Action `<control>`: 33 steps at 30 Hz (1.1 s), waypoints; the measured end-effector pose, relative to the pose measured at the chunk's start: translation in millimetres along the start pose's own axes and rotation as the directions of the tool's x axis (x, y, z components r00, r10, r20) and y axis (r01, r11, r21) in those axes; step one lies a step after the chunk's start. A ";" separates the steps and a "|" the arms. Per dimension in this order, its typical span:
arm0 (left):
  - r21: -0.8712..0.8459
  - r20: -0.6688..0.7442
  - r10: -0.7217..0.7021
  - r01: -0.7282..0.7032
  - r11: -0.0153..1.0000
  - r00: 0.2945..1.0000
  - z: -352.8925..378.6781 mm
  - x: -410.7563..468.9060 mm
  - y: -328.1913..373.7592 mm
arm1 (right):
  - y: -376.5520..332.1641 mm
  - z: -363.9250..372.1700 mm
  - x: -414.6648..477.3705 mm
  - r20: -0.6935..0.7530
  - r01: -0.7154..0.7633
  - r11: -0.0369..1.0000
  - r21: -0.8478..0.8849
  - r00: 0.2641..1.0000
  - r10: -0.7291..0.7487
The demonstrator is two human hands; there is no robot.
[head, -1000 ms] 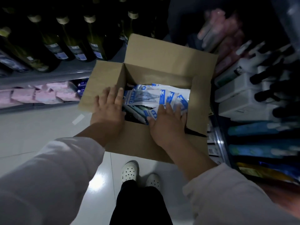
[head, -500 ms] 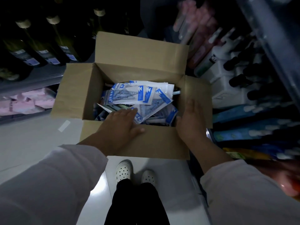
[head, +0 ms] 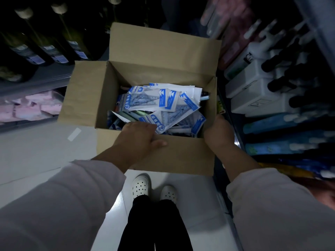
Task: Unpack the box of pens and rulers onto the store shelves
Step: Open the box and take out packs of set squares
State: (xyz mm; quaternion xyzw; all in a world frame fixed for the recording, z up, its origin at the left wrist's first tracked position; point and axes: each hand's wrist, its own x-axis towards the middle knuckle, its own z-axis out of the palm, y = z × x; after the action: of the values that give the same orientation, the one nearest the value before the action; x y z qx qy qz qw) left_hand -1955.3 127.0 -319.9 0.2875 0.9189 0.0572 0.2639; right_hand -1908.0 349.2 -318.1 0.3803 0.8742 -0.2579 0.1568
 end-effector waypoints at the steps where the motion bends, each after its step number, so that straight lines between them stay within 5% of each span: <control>1: -0.065 -0.027 -0.014 0.012 0.998 1.000 -1.7 -0.7 -0.1 | -2.7 -1.5 1.3 0.002 -0.012 1.000 0.022 1.000 0.012; 5: -0.247 -0.142 -0.112 0.075 0.966 0.983 -13.1 1.2 -7.6 | -21.5 -2.5 -6.9 -0.206 0.188 0.979 -0.082 0.958 -0.202; 7: -0.229 -0.165 -0.128 0.088 0.969 0.978 -18.6 7.1 -12.8 | -34.9 7.2 -10.9 -0.250 0.335 0.941 0.048 0.916 -0.313; 9: -0.194 -0.160 -0.152 0.120 0.974 0.975 -22.2 15.0 -18.0 | -43.9 19.6 -7.9 -0.220 0.329 0.922 0.204 0.933 -0.284; 13: -0.187 -0.141 -0.193 0.166 0.968 0.971 -26.9 28.9 -27.7 | -52.4 36.4 5.7 0.025 -0.084 0.818 0.569 0.996 0.084; 16: -0.228 -0.117 -0.212 0.182 0.957 0.970 -27.8 34.5 -30.9 | -61.4 40.6 17.0 0.275 -0.380 0.609 0.696 0.925 0.263; 20: -0.265 -0.109 -0.213 0.178 0.948 0.971 -28.5 37.0 -34.5 | -88.3 40.0 27.0 0.525 -0.603 0.245 0.759 0.790 0.317; 26: -0.279 -0.120 -0.233 0.192 0.941 0.965 -27.2 47.7 -45.6 | -109.1 50.9 25.3 0.613 -0.602 0.379 0.703 0.783 0.107; 33: -0.311 -0.102 -0.292 0.248 0.917 0.951 -17.4 64.2 -51.0 | -110.7 54.1 54.3 0.491 -0.530 0.323 0.784 0.848 0.199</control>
State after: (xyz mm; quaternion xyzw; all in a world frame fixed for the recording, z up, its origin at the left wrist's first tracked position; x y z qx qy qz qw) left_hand -2034.4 121.5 -347.2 0.1101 0.9478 0.1773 0.2409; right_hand -2022.2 286.1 -351.2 0.5471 0.4490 -0.6969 0.1159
